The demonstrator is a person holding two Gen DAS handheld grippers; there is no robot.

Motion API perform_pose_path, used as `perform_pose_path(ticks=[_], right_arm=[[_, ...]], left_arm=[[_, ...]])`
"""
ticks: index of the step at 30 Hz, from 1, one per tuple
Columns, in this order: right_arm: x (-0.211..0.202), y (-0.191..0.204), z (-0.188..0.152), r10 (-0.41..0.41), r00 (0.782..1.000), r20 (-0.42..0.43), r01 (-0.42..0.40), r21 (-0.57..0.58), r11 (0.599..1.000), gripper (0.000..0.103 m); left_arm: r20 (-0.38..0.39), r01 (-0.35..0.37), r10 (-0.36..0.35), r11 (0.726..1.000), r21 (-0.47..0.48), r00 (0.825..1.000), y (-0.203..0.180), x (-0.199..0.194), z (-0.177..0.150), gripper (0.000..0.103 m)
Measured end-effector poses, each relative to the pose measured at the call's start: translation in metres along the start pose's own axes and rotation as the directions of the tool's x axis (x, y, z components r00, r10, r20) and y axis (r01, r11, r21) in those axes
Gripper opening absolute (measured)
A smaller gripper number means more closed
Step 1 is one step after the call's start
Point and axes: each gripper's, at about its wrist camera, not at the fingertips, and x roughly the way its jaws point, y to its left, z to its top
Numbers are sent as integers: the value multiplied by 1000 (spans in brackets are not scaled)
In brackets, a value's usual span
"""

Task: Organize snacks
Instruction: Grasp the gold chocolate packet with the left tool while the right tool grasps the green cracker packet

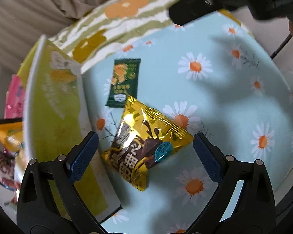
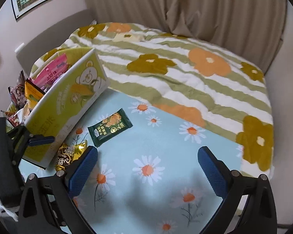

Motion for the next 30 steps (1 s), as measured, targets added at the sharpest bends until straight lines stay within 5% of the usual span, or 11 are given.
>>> perform_pose_path(ticks=[7, 12, 14, 20, 30], right_arm=[[46, -1, 16, 90, 994, -60, -91, -19, 996, 102], [75, 11, 27, 127, 987, -103, -136, -78, 988, 102], [88, 19, 31, 134, 984, -120, -148, -113, 983, 102], [117, 31, 42, 155, 977, -146, -173, -122, 977, 102], [153, 49, 53, -3, 991, -131, -2, -38, 999, 102]], left_arm=[[-95, 53, -56, 998, -34, 994, 8, 31, 2, 88], [-143, 72, -82, 995, -70, 986, 17, 47, -1, 67], [-137, 108, -122, 989, -103, 983, 22, 49, -5, 55], [-132, 141, -161, 978, -152, 978, 27, 50, -11, 49], [-143, 157, -195, 957, -243, 970, 40, 49, -29, 49]])
